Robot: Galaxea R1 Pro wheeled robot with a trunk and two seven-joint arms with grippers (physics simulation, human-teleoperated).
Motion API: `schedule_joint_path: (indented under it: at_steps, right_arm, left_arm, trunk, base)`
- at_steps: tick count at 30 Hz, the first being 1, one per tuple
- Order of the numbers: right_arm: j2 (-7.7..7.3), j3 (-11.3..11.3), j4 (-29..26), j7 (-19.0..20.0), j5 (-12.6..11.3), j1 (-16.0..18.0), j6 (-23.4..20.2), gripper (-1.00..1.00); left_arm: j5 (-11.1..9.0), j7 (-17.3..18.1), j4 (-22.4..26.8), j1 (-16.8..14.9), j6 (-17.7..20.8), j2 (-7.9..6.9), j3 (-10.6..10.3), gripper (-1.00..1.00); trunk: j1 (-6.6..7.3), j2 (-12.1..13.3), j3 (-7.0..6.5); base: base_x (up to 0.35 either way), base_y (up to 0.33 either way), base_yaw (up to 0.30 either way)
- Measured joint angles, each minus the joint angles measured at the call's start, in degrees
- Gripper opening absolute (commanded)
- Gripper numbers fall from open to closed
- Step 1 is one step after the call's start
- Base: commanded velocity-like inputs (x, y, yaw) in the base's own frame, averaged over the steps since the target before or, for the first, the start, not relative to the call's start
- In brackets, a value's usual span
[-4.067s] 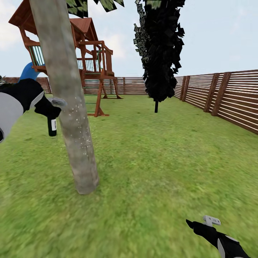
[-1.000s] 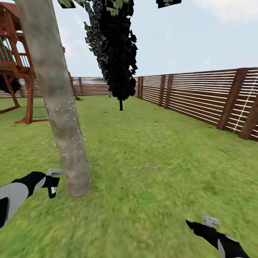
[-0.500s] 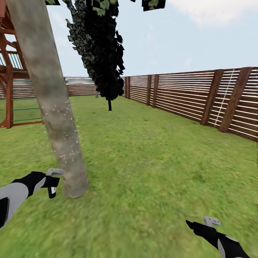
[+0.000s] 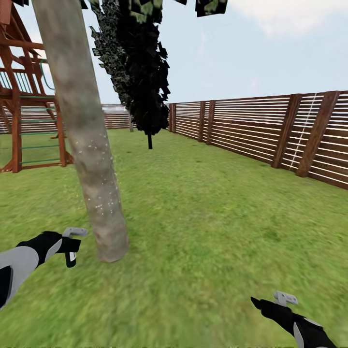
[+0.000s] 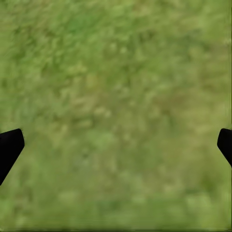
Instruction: In the garden, pick up the pesticide atomizer on the floor and spray pesticide onto both trees until each tree trunk is fully covered.
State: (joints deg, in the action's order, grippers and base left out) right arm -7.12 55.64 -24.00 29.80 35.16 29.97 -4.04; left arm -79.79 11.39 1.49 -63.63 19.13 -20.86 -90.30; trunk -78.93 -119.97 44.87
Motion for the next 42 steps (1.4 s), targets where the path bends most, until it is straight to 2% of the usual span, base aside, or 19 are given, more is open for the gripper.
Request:
schedule_joint_path:
  at_steps: [4, 8, 10, 12, 14, 15, 16, 17, 18, 21, 25, 34, 42]
  right_arm:
    - [0.21, 0.0, 0.0, 0.0, 0.0, 0.0, 0.0, 1.00]
    - [0.34, 0.0, 0.0, 0.0, 0.0, 0.0, 0.0, 1.00]
    - [0.29, 0.0, 0.0, 0.0, 0.0, 0.0, 0.0, 1.00]
    - [0.27, 0.0, 0.0, 0.0, 0.1, 0.0, 0.0, 1.00]
    - [0.27, 0.0, 0.0, 0.0, 0.0, 0.0, 0.0, 1.00]
    - [0.26, 0.0, 0.0, 0.0, 0.1, 0.0, 0.0, 1.00]
    - [0.26, 0.0, 0.0, 0.0, 0.1, 0.0, 0.0, 1.00]
    - [0.26, 0.0, 0.0, 0.0, 0.1, 0.0, 0.0, 1.00]
    - [0.26, -0.1, 0.0, 0.0, 0.1, 0.0, 0.0, 1.00]
    - [0.26, 0.0, 0.0, 0.0, 0.1, 0.0, 0.0, 1.00]
    - [0.26, 0.0, 0.0, 0.0, 0.1, 0.0, 0.0, 1.00]
    - [0.26, 0.0, 0.0, 0.0, 0.1, 0.0, 0.0, 1.00]
    - [0.26, 0.0, 0.0, 0.0, 0.1, 0.0, 0.0, 1.00]
  left_arm:
    - [0.1, 0.2, 0.1, -0.1, 0.3, 1.83, 0.3, -1.00]
    - [0.3, 1.1, 0.4, -1.4, 4.3, 3.90, 0.3, -1.00]
    - [0.5, 1.3, 0.3, -5.5, 8.4, 4.37, 0.2, -1.00]
    - [0.7, 1.3, 0.3, -11.8, 14.3, 4.44, 0.0, -1.00]
    - [0.8, 1.4, 0.3, -14.3, 16.2, 4.39, -0.1, -1.00]
    - [1.4, 1.4, 0.3, -16.1, 17.8, 4.32, -0.2, -1.00]
    - [3.8, 1.4, 0.3, -18.2, 19.4, 4.27, -0.5, -1.00]
    - [7.2, 1.4, 0.3, -20.0, 20.5, 4.24, -0.7, -1.00]
    - [9.4, 1.5, 0.3, -21.4, 21.7, 4.20, -0.6, -1.00]
    - [11.0, 1.5, 0.3, -24.5, 23.9, 3.88, -0.4, -1.00]
    - [11.0, 1.6, 0.3, -27.5, 26.1, 3.81, -0.3, -1.00]
    - [11.2, 2.8, 0.3, -28.0, 26.7, 3.75, -0.4, -1.00]
    - [11.2, 2.8, 0.3, -28.0, 26.7, 3.80, -0.4, -1.00]
  trunk:
    - [0.00, 0.0, 0.00]
    - [0.00, 0.0, 0.00]
    - [0.01, 0.0, -0.02]
    - [0.02, 0.0, -0.02]
    - [0.01, 0.0, -0.01]
    - [0.01, 0.0, -0.02]
    - [0.01, 0.0, -0.02]
    - [0.01, 0.0, -0.02]
    - [0.01, 0.0, -0.01]
    - [0.01, 0.0, -0.01]
    - [0.00, 0.0, -0.01]
    - [0.00, 0.0, 0.00]
    - [0.00, 0.0, 0.00]
  base:
    - [-0.020, 0.043, 0.000]
    - [-0.001, 0.003, 0.000]
    - [0.000, 0.000, 0.000]
    - [0.000, 0.000, 0.000]
    - [0.000, 0.000, 0.000]
    - [0.000, 0.000, 0.000]
    - [0.000, 0.000, 0.000]
    - [0.000, 0.000, 0.000]
    - [0.000, 0.000, 0.000]
    - [0.000, 0.000, 0.000]
    - [0.000, 0.000, 0.000]
    - [-0.150, 0.193, -0.014]
    - [-0.081, 0.305, -0.260]
